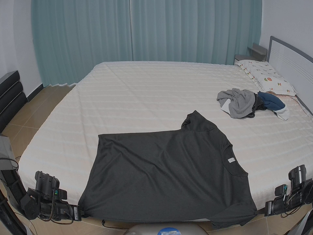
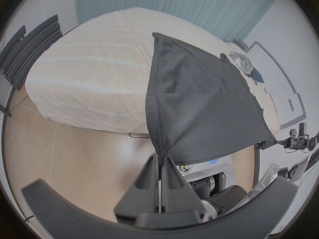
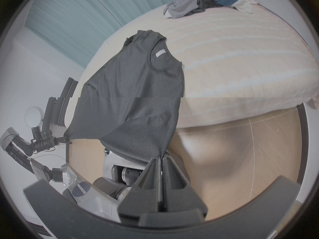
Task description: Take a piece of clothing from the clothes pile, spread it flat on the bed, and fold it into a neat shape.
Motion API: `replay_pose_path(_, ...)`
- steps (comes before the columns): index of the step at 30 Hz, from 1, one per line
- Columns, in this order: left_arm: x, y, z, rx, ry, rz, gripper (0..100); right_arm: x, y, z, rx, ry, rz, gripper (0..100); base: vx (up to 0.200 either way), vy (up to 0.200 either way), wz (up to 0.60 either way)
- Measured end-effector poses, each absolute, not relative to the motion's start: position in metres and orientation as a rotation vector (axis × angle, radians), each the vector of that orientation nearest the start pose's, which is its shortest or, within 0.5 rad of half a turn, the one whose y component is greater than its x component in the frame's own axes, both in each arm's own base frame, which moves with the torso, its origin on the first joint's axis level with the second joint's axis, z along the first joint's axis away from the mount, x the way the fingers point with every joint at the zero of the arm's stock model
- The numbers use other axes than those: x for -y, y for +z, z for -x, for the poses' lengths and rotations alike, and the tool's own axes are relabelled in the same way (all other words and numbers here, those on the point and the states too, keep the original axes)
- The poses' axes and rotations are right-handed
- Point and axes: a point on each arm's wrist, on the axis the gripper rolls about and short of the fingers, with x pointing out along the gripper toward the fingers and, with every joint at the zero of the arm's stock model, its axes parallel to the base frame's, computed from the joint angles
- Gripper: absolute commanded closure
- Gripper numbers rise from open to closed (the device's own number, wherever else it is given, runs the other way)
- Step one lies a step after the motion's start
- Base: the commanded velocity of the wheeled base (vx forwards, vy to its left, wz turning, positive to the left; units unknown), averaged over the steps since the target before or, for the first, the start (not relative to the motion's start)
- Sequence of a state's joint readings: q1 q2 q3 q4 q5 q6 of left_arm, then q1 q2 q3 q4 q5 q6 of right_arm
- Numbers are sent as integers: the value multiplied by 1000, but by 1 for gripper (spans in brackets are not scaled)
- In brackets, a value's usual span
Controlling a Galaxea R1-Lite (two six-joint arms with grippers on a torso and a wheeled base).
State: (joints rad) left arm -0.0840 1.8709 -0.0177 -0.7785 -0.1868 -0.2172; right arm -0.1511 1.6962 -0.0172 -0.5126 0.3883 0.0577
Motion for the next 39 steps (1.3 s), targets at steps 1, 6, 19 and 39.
replay_pose_path(1,18,9,-161,-1089,-126,254,100,12,24,-135,-1118,179,-362,100,0,0,0)
replay_pose_path(6,18,17,-172,-1018,-92,330,100,13,29,-145,-1051,181,-358,100,0,0,0)
replay_pose_path(19,22,42,-211,-781,-43,570,100,16,64,-210,-825,135,-456,100,0,0,0)
replay_pose_path(39,23,52,-220,-728,-47,603,100,14,73,-235,-784,139,-487,100,0,0,0)
